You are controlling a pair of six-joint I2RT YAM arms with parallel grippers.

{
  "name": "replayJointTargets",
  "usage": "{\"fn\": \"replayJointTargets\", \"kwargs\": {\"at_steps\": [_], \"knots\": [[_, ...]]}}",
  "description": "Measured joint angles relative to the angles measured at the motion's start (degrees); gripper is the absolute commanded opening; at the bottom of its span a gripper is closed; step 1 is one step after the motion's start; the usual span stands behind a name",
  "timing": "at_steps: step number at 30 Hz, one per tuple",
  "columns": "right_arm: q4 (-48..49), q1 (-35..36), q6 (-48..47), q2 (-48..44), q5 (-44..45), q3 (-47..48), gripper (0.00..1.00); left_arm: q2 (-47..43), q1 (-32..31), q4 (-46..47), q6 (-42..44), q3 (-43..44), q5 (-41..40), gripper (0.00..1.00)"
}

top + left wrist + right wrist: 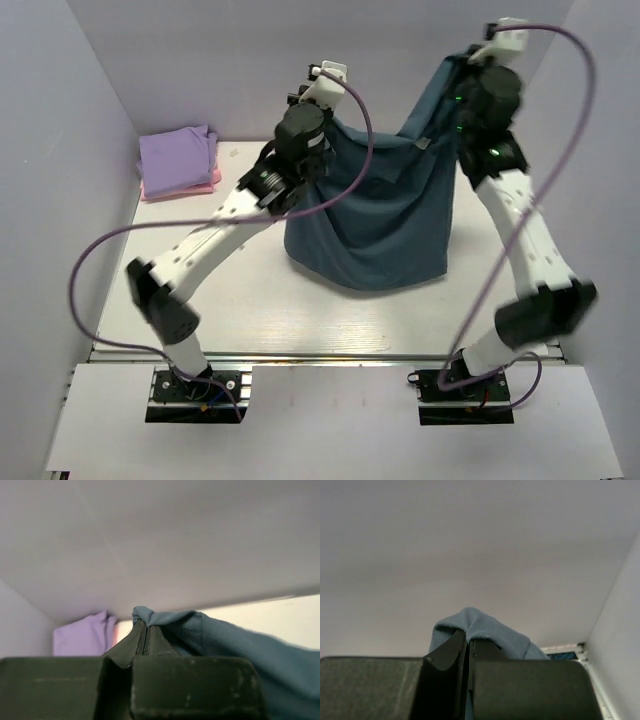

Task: Fold and stack the t-shirts
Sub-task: Flatten out the tshirt

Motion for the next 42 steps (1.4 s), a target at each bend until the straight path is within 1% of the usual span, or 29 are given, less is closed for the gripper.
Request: {"fn": "replayJointTargets", "kwargs": {"at_steps": [1,3,6,7,9,11,13,17,20,22,24,26,27,28,29,30,31,32,34,36,39,42], "knots": [[-0.35,0.00,0.31,3.69,-0.39,1.01,0.00,2.82,1.92,-0.15,-0.28,0.57,0.46,0.00],[-1.60,0.07,1.09,11.32,-1.36,4.87,0.00,9.73,6.91,-1.90,-1.05,5.16,1.03,0.00],[-4.96,0.04,1.84,22.84,-2.64,16.00,0.00,19.37,14.49,-5.68,-2.56,16.37,2.25,0.00],[-5.75,0.07,2.10,25.57,-3.04,19.50,0.00,21.09,16.79,-6.38,-3.19,19.04,3.08,0.00],[-6.29,0.13,2.47,28.02,-3.76,23.12,0.00,20.63,20.83,-7.54,-4.72,19.04,4.39,0.00],[-6.40,0.13,2.73,27.43,-4.20,23.47,0.00,17.07,23.87,-7.65,-6.47,15.58,6.03,0.00],[-5.16,0.13,3.10,25.09,-4.59,21.64,0.00,11.08,25.31,-8.11,-8.00,10.23,8.28,0.00],[-1.86,0.09,3.69,15.93,-4.61,10.58,0.00,-0.98,24.50,-9.62,-12.41,0.96,14.34,0.00],[-0.20,-0.02,3.78,11.67,-3.78,4.20,0.00,-6.56,23.63,-11.50,-16.59,-4.92,20.55,0.00],[-0.04,-0.22,3.98,10.51,-2.97,0.46,0.00,-9.81,23.26,-11.72,-19.41,-12.26,25.00,0.00],[0.33,-0.59,4.59,9.92,-2.08,-4.96,0.01,-12.07,22.99,-12.46,-22.10,-21.55,31.69,0.00],[0.24,-1.18,5.75,9.57,-1.11,-11.65,0.12,-11.08,22.82,-14.34,-24.13,-27.96,38.58,0.00],[-0.42,-1.49,6.36,9.46,-0.44,-15.54,0.26,-9.55,22.51,-16.35,-25.22,-29.83,41.33,0.00],[-1.33,-1.86,6.99,9.46,0.02,-19.12,0.33,-7.52,22.12,-18.34,-26.38,-31.08,43.74,0.10],[-2.91,-2.19,7.85,9.51,0.81,-21.97,0.44,-5.46,21.62,-20.17,-27.39,-31.76,46.23,0.20],[-5.31,-2.54,8.79,9.55,2.14,-24.52,0.58,-3.80,21.18,-21.66,-28.02,-32.20,48.48,0.33],[-7.74,-2.91,9.60,9.62,3.32,-26.05,0.84,-2.32,20.76,-22.95,-28.83,-32.65,51.36,0.95],[-10.34,-3.39,10.71,9.68,4.76,-26.99,0.90,-1.53,20.33,-23.63,-29.22,-33.38,54.40,1.00],[-15.28,-4.35,11.91,9.81,7.69,-26.64,0.90,-1.68,19.39,-24.61,-30.84,-35.60,59.82,1.00],[-20.92,-5.18,13.38,10.56,9.75,-23.56,0.90,-2.67,18.53,-25.94,-31.69,-37.03,62.60,1.00],[-26.73,-6.21,14.58,12.59,10.01,-16.26,0.90,-3.96,17.29,-27.47,-32.28,-36.17,61.83,1.00],[-28.65,-6.19,14.60,12.79,6.21,-12.70,0.90,-3.93,17.59,-29.18,-33.81,-31.80,56.74,1.00]]}}
